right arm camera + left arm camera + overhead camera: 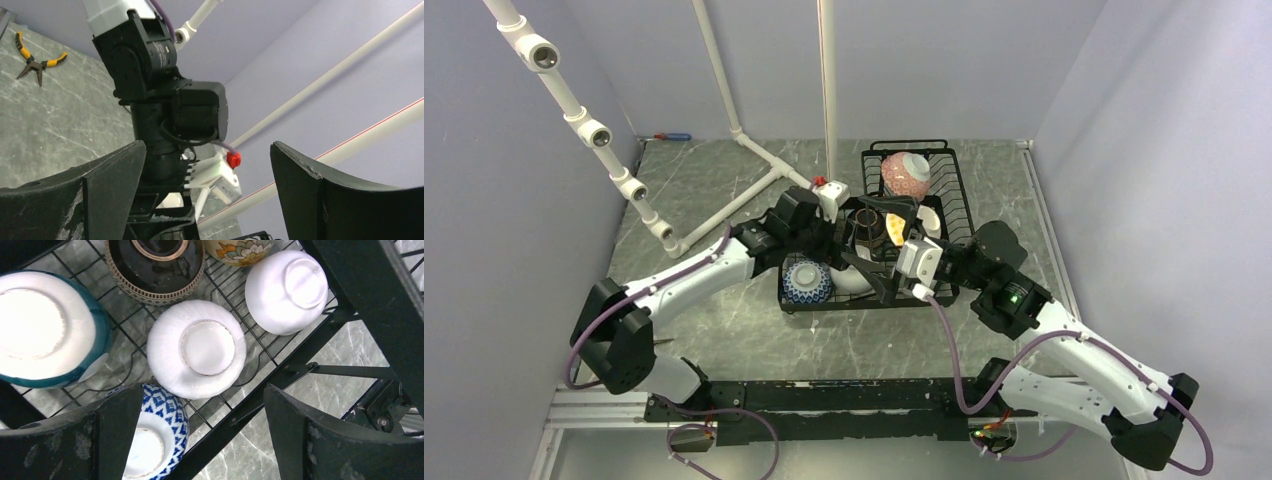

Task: Load the bowls into the dish rack
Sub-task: Turn the bowl upside down on the dish rack, then reset both arms

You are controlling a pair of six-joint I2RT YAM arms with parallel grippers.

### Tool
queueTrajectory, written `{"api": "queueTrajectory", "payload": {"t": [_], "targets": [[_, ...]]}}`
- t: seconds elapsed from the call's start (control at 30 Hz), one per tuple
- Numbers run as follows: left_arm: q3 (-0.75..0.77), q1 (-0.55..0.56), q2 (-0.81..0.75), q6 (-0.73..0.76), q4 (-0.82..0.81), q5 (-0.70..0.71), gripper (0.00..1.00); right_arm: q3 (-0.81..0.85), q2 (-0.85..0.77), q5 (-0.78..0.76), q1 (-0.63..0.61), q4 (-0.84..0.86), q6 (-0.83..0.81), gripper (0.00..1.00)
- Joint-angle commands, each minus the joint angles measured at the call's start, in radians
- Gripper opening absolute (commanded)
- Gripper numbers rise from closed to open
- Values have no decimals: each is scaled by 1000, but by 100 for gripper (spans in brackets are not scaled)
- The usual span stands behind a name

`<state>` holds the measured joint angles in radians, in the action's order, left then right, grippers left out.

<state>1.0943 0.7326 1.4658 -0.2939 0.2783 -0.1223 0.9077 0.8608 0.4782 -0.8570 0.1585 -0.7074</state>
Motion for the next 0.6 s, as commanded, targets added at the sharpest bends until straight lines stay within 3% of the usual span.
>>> {"api": "queueTrajectory", "payload": {"t": [0.0, 0.17, 0.33, 0.57], "targets": [[47, -49, -55, 23, 37, -10, 95, 63, 28, 6, 2, -26, 50, 100], [32, -153, -121, 8, 7, -128, 95, 154, 90, 38, 41, -96, 120, 100], [11, -244, -192, 25, -5, -210, 95, 187, 126, 107, 185, -62, 268, 100], [-66, -479, -272, -12, -78, -424, 95, 132, 124, 76, 410, 91, 520, 100]]}}
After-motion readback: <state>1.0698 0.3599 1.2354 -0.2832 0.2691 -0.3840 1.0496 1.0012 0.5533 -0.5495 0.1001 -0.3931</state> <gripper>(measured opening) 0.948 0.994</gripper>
